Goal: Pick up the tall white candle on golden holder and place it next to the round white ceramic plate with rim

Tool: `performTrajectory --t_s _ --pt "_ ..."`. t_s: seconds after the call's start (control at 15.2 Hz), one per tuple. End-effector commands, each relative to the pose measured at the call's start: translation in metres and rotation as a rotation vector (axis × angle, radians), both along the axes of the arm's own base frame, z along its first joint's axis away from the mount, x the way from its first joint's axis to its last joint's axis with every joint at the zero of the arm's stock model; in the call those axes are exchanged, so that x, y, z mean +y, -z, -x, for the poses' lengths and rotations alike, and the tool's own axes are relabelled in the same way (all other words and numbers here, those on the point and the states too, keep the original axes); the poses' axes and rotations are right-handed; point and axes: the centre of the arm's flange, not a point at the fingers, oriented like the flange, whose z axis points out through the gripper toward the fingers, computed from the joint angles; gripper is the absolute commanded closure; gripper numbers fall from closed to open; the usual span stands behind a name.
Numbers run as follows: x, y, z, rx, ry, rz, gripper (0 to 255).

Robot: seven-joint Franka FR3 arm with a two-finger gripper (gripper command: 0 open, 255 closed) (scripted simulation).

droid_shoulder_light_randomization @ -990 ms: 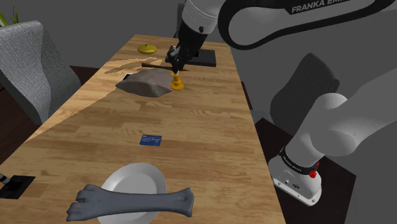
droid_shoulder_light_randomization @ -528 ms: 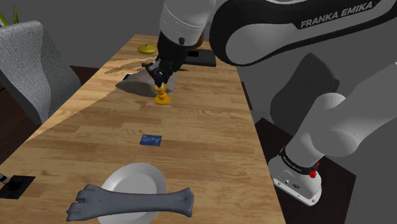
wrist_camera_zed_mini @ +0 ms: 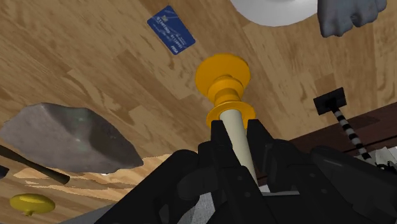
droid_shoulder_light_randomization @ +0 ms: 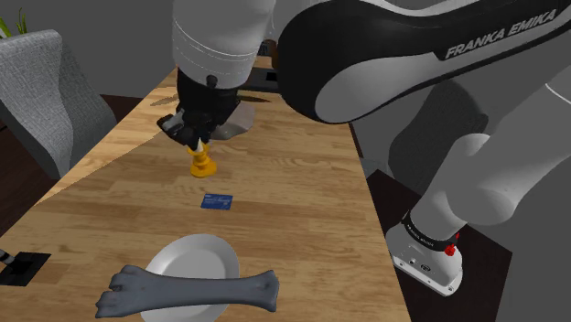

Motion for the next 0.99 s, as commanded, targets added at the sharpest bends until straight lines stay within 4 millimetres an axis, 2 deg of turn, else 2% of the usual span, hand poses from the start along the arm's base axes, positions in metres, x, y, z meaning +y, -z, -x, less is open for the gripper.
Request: performTrajectory --t_s 0.0,0.92 --pt "0.027 0.002 0.012 0.0 0.003 -0.001 255" --pt "0.198 0.001 0.08 0.0 0.003 -0.001 255"
